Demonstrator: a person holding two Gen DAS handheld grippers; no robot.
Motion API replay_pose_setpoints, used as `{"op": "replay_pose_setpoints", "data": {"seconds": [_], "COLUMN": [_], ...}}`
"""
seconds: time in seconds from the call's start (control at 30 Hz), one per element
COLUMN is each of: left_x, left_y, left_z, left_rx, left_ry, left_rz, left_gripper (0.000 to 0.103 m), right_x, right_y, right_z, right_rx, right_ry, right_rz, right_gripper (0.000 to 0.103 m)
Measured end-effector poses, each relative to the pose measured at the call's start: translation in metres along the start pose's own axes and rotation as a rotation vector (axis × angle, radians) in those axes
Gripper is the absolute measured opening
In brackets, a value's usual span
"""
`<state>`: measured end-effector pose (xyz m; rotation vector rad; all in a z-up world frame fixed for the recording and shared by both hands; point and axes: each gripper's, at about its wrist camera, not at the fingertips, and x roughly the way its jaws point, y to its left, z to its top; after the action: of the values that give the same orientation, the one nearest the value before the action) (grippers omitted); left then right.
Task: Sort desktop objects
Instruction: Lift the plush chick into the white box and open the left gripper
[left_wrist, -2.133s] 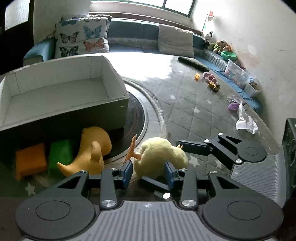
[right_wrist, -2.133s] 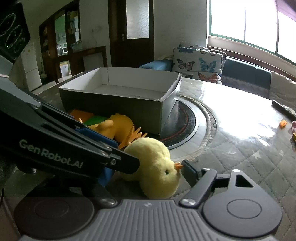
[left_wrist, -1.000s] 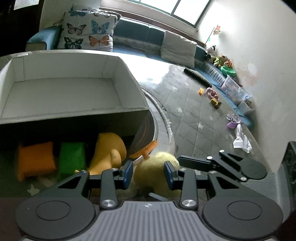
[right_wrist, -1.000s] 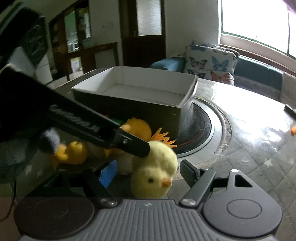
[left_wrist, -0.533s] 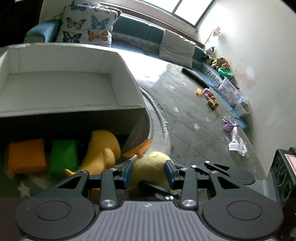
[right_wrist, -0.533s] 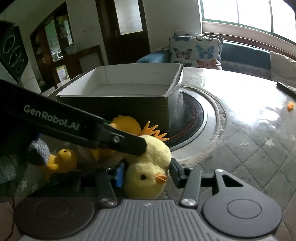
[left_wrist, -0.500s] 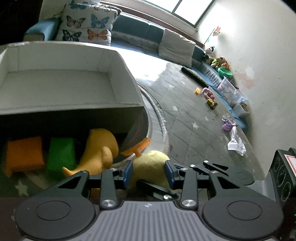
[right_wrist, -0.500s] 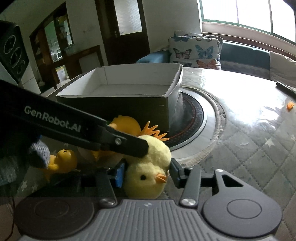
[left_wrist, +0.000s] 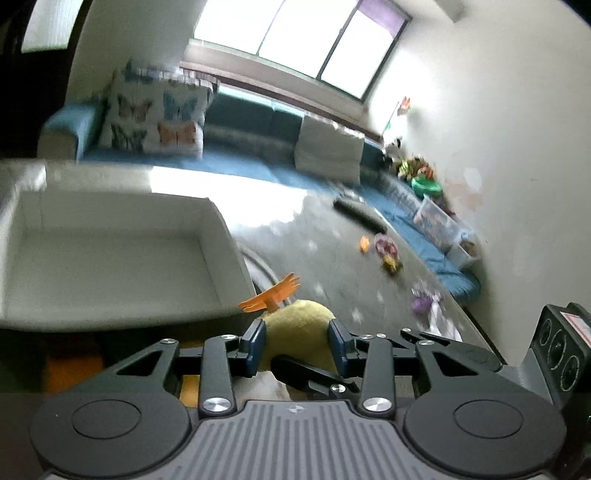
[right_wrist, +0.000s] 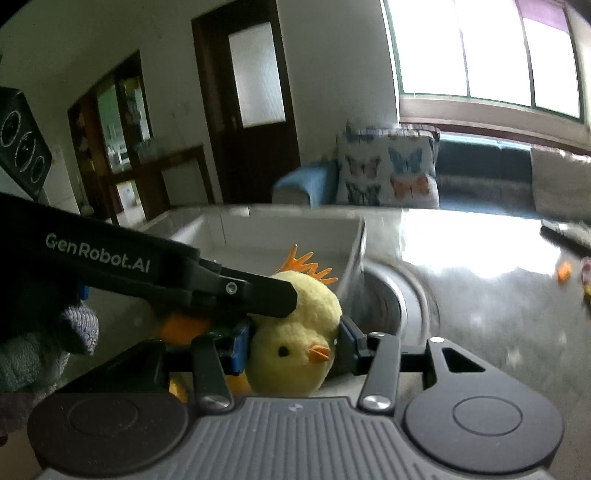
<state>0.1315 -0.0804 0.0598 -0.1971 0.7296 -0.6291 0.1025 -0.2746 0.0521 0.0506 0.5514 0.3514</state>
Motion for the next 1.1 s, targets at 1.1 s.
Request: {"op": "replay_pose_setpoints", "data": {"seconds": [1.1], "left_x": [0.075], "left_y": [0.125], "left_z": [0.041], "left_rx": [-0.197], "left_ry": [0.054], "left_rz": [0.037], "left_gripper": [0.039], "right_x": [0.149], "right_y": [0.016], "right_z": [0.037], "right_rx": [-0.096], "right_ry": [0.136], "right_rz": [-0.052], "right_gripper": [0.050]}}
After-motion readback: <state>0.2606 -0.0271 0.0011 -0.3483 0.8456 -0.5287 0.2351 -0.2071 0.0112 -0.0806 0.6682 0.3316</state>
